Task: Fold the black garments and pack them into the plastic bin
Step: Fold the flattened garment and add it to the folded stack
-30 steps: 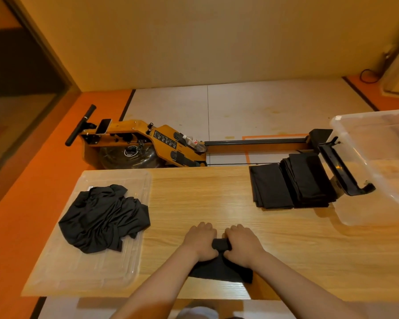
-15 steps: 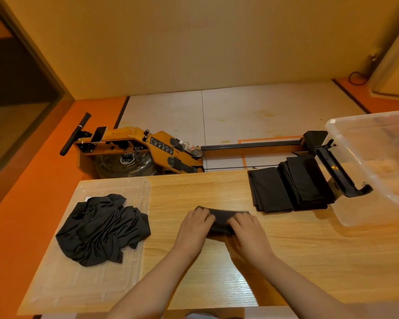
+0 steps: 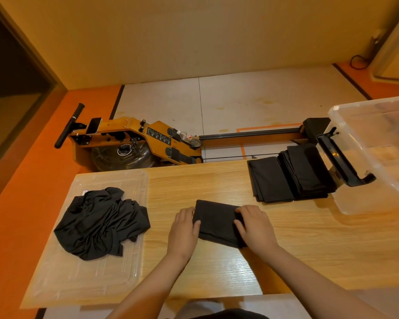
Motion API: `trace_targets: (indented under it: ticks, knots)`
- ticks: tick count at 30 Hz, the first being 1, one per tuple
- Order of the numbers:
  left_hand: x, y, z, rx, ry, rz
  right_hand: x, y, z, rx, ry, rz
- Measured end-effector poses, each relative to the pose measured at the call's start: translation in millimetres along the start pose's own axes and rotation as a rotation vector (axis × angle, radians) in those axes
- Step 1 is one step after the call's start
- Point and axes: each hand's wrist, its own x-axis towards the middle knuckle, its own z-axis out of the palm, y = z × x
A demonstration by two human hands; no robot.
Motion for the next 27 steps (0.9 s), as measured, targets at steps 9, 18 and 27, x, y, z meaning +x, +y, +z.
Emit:
trace_targets:
  ticks: [9,18,27]
  knots:
    - [44.0,13.8,13.9,-0.006,-0.358,-0.434,29.8,-2.3,6.4,-0.048,-0.292,0.183]
    - [61.3,-5.1,9.3,-0.262,-0.53,-0.413,20.0,12.1,0.2,0.261,-0.311,0.344]
    - [121.0,41.6,-12.2,-0.458,-0.601,-0.224,3.6,14.6,-37.7,1.056,-0.137,0.648]
